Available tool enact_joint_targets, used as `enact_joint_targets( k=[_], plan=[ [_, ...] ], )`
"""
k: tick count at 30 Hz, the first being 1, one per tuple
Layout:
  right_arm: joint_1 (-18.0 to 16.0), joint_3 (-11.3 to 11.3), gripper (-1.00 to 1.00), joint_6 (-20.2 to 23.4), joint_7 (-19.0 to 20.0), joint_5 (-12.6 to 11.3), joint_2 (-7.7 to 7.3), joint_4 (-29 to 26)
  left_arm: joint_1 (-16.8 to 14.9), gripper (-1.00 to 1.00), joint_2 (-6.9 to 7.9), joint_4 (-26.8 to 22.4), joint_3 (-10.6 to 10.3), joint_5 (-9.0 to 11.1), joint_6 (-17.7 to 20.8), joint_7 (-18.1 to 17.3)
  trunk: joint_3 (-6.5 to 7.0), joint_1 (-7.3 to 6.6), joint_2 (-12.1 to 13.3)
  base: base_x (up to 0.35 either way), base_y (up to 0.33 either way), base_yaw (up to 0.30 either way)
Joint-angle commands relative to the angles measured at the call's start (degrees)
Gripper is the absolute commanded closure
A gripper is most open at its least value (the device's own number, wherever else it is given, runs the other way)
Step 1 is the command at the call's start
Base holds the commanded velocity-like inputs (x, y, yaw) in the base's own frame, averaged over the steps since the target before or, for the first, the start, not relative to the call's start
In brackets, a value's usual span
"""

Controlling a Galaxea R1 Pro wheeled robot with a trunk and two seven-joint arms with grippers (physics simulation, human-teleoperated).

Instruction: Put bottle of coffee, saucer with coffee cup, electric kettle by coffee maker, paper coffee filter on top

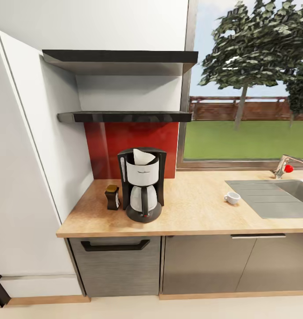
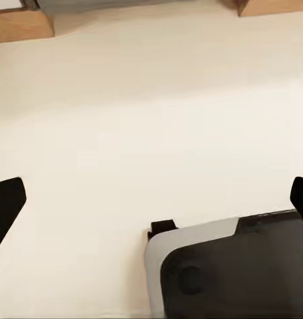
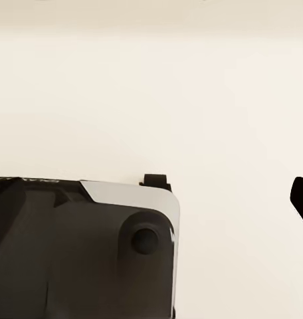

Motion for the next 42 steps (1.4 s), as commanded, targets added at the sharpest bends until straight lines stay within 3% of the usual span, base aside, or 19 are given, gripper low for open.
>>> enact_joint_targets(
  k=[1, 5, 6, 10, 22, 31, 34, 39, 42],
  plan=[
    [0.0, 0.4, -1.00, -0.2, 0.2, -0.6, -0.01, 0.1, 0.0, -1.00, 0.04, 1.3, 0.3, -0.2, -0.1, 1.3, -0.02, 0.02, 0.0, 0.000, 0.000, 0.000],
    [0.0, 0.4, -1.00, -0.2, 0.2, -0.6, -0.04, 0.1, 0.0, -1.00, -0.01, 3.9, 0.2, -0.1, 0.1, 6.7, -0.02, 0.02, 0.0, 0.000, 0.000, 0.000],
    [0.0, 0.2, -1.00, -0.2, 0.4, -0.6, -0.08, 0.1, -0.1, -1.00, -0.46, 4.6, 0.0, -0.1, 10.4, 9.8, -0.02, 0.02, 0.0, 0.000, 0.000, -0.235],
    [0.0, 0.2, -1.00, -0.1, 0.4, -0.6, -0.12, 0.1, -0.1, -1.00, -0.70, 4.5, -0.3, -0.2, 15.7, 11.9, -0.02, 0.02, 0.0, 0.000, 0.000, -0.254],
    [0.0, 0.1, -1.00, -0.2, 0.3, -0.7, -0.17, 0.1, -0.1, -1.00, -1.23, 4.7, 0.0, -0.1, 17.7, 25.5, -0.02, 0.02, 0.0, 0.000, 0.000, -0.268],
    [0.0, 0.1, -1.00, -0.2, 0.3, -0.7, -0.19, 0.1, -0.1, -1.00, -2.74, 4.7, -0.2, -0.8, 19.1, 27.3, -0.02, 0.02, 0.0, 0.000, 0.000, -0.270],
    [0.0, 0.0, -1.00, -0.2, 0.2, -0.8, -0.24, 0.1, -0.1, -1.00, -3.48, 4.7, 0.0, -4.7, 19.5, 27.4, -0.02, 0.02, 0.0, 0.000, 0.000, -0.270],
    [0.0, -1.4, -1.00, -0.2, 0.2, -0.8, -0.25, 0.1, -0.1, -1.00, -4.19, 4.7, 0.0, -5.6, 19.5, 27.4, -0.02, 0.02, 0.0, 0.026, -0.045, -0.270],
    [0.0, -3.0, -1.00, -0.2, 0.2, -0.7, -0.26, 0.2, -0.1, -1.00, -5.57, 4.7, 0.0, -5.8, 19.5, 27.5, -0.02, 0.02, 0.0, 0.159, -0.207, -0.271]
  ],
)
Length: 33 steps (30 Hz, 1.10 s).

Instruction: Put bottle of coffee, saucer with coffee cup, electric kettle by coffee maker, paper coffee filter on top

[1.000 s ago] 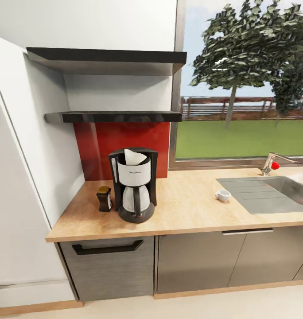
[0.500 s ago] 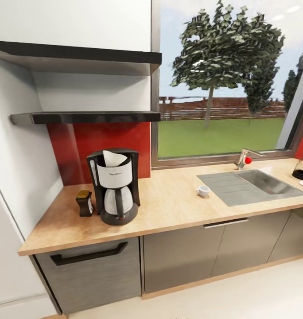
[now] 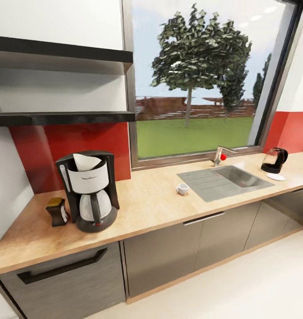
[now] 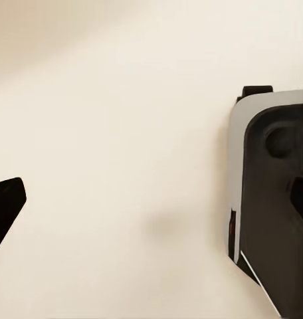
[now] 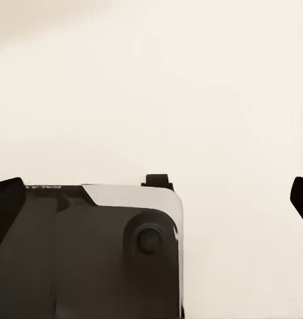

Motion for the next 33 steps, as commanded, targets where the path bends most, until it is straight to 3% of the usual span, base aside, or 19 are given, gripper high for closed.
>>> enact_joint_targets(
  k=[1, 33],
  plan=[
    [0.0, 0.3, -1.00, -0.2, 0.2, -0.6, -0.01, 0.1, 0.0, -1.00, -0.19, 0.1, 0.3, -0.6, -0.2, 0.2, -0.02, 0.04, 0.0, 0.183, -0.229, -0.271],
    [0.0, 0.2, -1.00, -0.2, 0.2, -0.6, -0.01, 0.1, 0.0, -1.00, -0.22, 0.1, 0.4, -0.6, -0.1, 0.3, -0.02, 0.04, 0.0, 0.199, -0.223, -0.271]
  ],
)
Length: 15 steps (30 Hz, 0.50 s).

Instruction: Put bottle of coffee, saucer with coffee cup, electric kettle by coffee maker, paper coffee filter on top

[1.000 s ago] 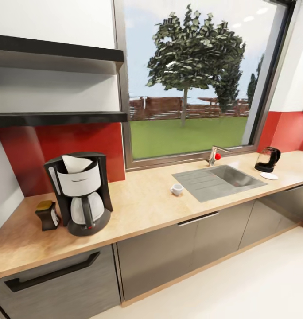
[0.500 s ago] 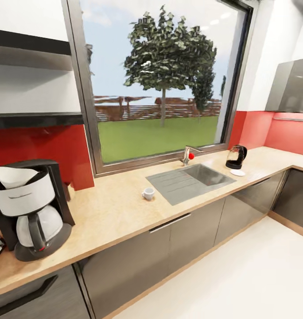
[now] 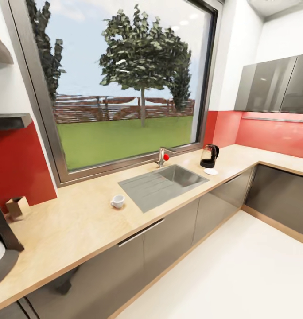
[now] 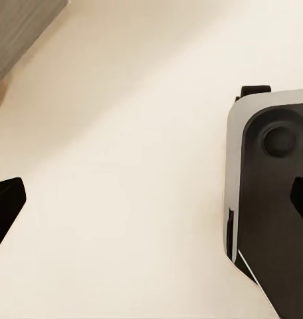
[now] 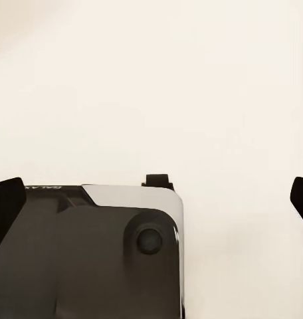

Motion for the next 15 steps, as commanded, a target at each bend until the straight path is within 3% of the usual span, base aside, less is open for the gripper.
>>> enact_joint_targets(
  k=[1, 15],
  plan=[
    [0.0, 0.4, -1.00, -0.2, 0.2, -0.6, -0.01, 0.1, 0.0, -1.00, 0.00, 0.1, 0.3, -0.6, -0.2, 0.2, -0.02, 0.04, 0.0, 0.240, -0.197, -0.271],
    [0.0, 0.4, -1.00, -0.2, 0.1, -0.6, -0.01, 0.1, 0.0, -1.00, -0.09, 0.1, 0.3, -0.6, -0.3, 0.2, -0.02, 0.04, 0.0, 0.242, -0.192, -0.271]
  ],
)
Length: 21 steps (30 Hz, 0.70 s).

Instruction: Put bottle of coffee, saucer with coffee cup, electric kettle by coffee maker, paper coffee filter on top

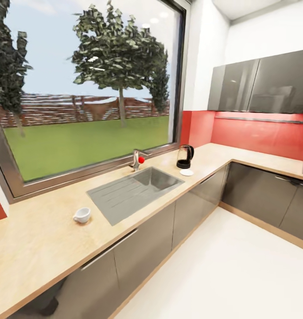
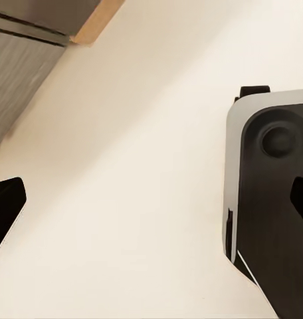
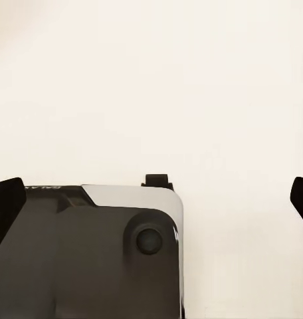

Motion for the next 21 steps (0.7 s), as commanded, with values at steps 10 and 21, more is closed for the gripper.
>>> enact_joint_targets(
  k=[10, 21],
  plan=[
    [0.0, 0.4, -1.00, -0.2, 0.2, -0.6, -0.01, 0.1, 0.0, -1.00, 0.07, 0.1, 0.3, -0.6, -0.1, 0.2, -0.03, 0.04, 0.0, 0.243, -0.189, -0.271],
    [0.0, 0.4, -1.00, -0.2, 0.2, -0.6, -0.01, 0.1, 0.0, -1.00, 0.02, 0.1, 0.3, -0.5, -0.1, 0.2, -0.03, 0.04, 0.0, 0.269, -0.185, -0.271]
  ],
)
